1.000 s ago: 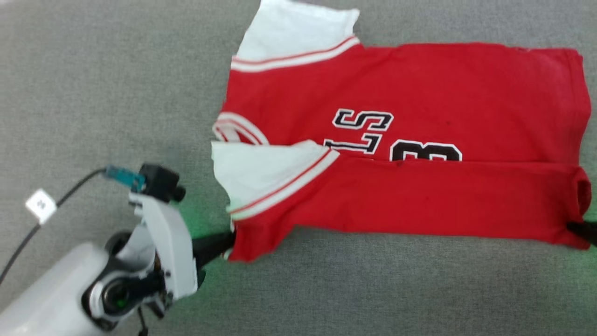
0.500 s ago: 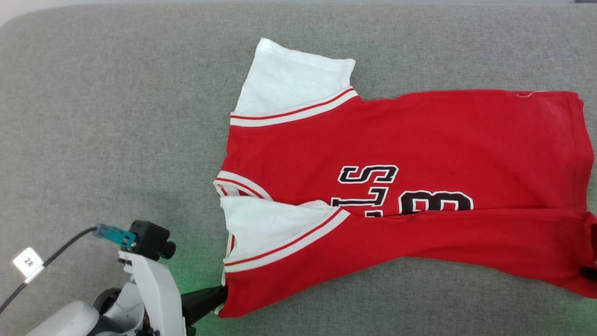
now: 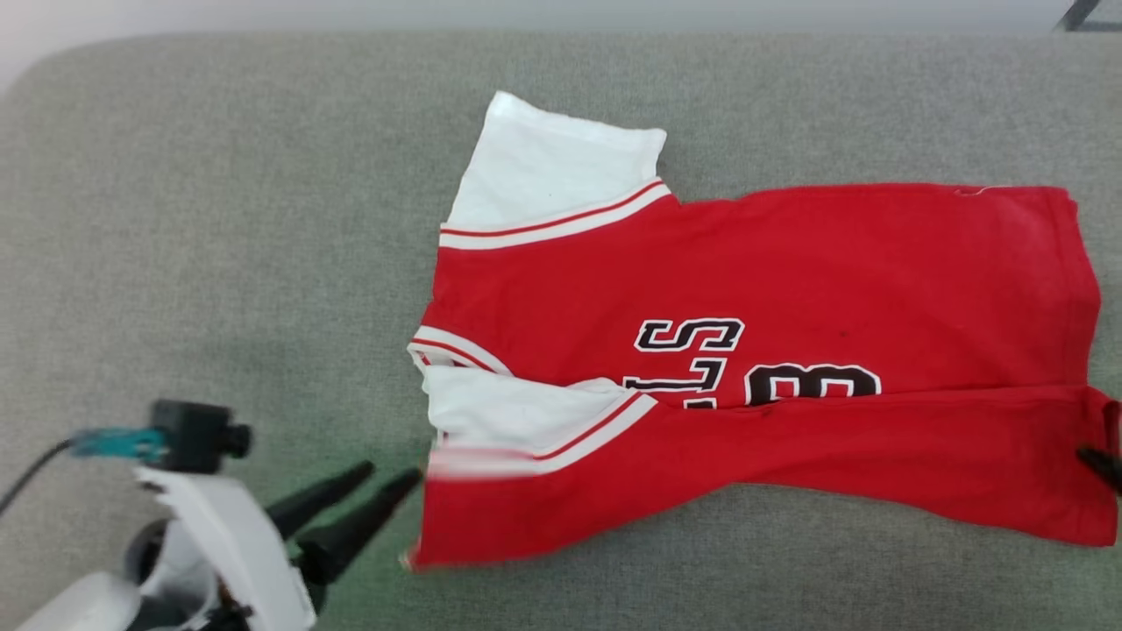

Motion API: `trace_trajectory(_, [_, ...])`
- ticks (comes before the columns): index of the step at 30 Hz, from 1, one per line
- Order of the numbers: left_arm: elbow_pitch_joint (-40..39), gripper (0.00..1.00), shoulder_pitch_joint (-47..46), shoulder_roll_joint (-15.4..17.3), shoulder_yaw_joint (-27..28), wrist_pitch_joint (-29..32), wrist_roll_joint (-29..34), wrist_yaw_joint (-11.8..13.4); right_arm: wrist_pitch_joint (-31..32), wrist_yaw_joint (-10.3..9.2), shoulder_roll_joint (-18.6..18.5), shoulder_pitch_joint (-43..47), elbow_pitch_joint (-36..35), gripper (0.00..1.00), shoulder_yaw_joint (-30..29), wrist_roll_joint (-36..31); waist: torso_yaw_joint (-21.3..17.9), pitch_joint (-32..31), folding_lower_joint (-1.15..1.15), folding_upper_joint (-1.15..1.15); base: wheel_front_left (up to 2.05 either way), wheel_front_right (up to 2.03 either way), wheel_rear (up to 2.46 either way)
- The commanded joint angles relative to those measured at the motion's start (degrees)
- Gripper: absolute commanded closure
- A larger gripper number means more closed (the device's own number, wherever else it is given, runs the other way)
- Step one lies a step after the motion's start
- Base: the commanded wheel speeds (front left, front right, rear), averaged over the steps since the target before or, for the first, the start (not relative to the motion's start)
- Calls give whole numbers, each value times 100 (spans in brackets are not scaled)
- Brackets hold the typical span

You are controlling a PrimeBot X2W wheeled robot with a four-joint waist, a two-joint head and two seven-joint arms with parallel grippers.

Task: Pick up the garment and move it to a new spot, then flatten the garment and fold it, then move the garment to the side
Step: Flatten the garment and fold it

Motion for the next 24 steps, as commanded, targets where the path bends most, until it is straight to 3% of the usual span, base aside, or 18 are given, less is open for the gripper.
trace_trajectory(1, [-30, 0, 100, 14, 49, -104, 11, 18, -75, -5, 52, 22, -39, 0, -60, -27, -4, -80, 0, 0, 0, 0, 0])
trace_trajectory(5, [14, 0, 332, 53, 406, -881, 249, 159, -620, -6, 391, -206, -174, 0, -264, -293, -6, -215, 0, 0, 0, 0, 0])
trace_trajectory(10, [367, 0, 225, -182, 669, -1884, 885, 428, -1770, -6, 999, -628, -74, 0, -366, -941, -53, -267, 0, 0, 0, 0, 0])
trace_trajectory(14, [749, 0, -144, -473, 759, -2380, 1240, 468, -2711, -5, 1584, -908, 223, 0, -398, -1401, -165, -250, 0, 0, 0, 0, 0])
trace_trajectory(19, [1459, 0, -1125, -704, 688, -2462, 1727, 274, -3639, -6, 2146, -1192, 580, 0, -290, -1740, -462, -140, 0, 0, 0, 0, 0])
trace_trajectory(24, [2297, 0, -2504, -741, 458, -1850, 2101, -94, -4080, -5, 2426, -1489, 884, 0, -32, -1787, -918, 70, 0, 0, 0, 0, 0])
